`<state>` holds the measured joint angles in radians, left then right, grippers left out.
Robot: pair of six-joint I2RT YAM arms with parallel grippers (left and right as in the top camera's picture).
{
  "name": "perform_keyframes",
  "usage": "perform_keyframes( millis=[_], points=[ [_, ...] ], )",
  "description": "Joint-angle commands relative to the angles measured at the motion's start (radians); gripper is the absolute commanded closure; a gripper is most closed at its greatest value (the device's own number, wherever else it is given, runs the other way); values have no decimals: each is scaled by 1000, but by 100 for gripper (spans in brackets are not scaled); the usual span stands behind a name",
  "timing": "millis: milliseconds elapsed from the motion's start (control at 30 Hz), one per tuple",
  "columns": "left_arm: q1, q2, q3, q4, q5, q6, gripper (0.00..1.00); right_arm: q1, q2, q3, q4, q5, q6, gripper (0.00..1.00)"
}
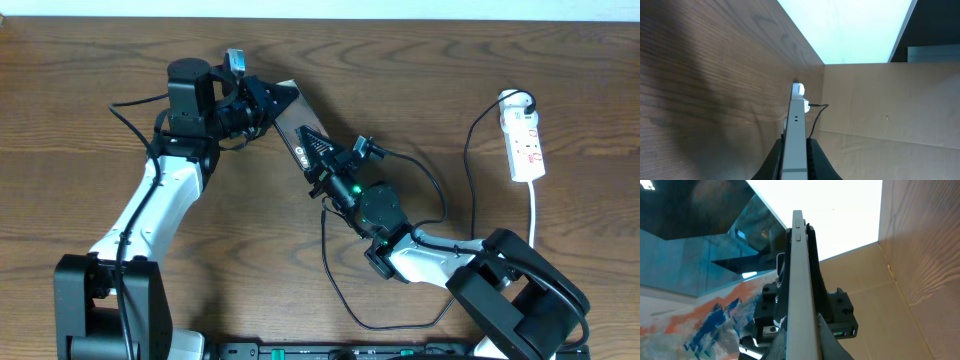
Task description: Plug charger to phone and switch on socket
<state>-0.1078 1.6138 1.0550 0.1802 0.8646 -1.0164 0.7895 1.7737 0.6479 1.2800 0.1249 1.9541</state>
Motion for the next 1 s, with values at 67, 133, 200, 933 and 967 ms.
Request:
perform_keyframes(
  millis=[67, 133, 200, 933, 967],
  points=[
    [-20, -13, -8, 1, 16, 37, 93, 10, -4, 13, 2, -3, -3, 94],
    [-20, -13, -8, 1, 16, 37, 92, 10, -4, 13, 0, -3, -3, 89],
    [-20, -13, -8, 1, 16, 37, 92, 10, -4, 13, -1, -3, -3, 81],
    [113, -13, -8, 1, 71, 40, 92, 8, -4, 13, -29, 0, -3, 1],
    [131, -13, -8, 1, 84, 40, 92, 8, -4, 13, -34, 0, -3, 1]
  ],
)
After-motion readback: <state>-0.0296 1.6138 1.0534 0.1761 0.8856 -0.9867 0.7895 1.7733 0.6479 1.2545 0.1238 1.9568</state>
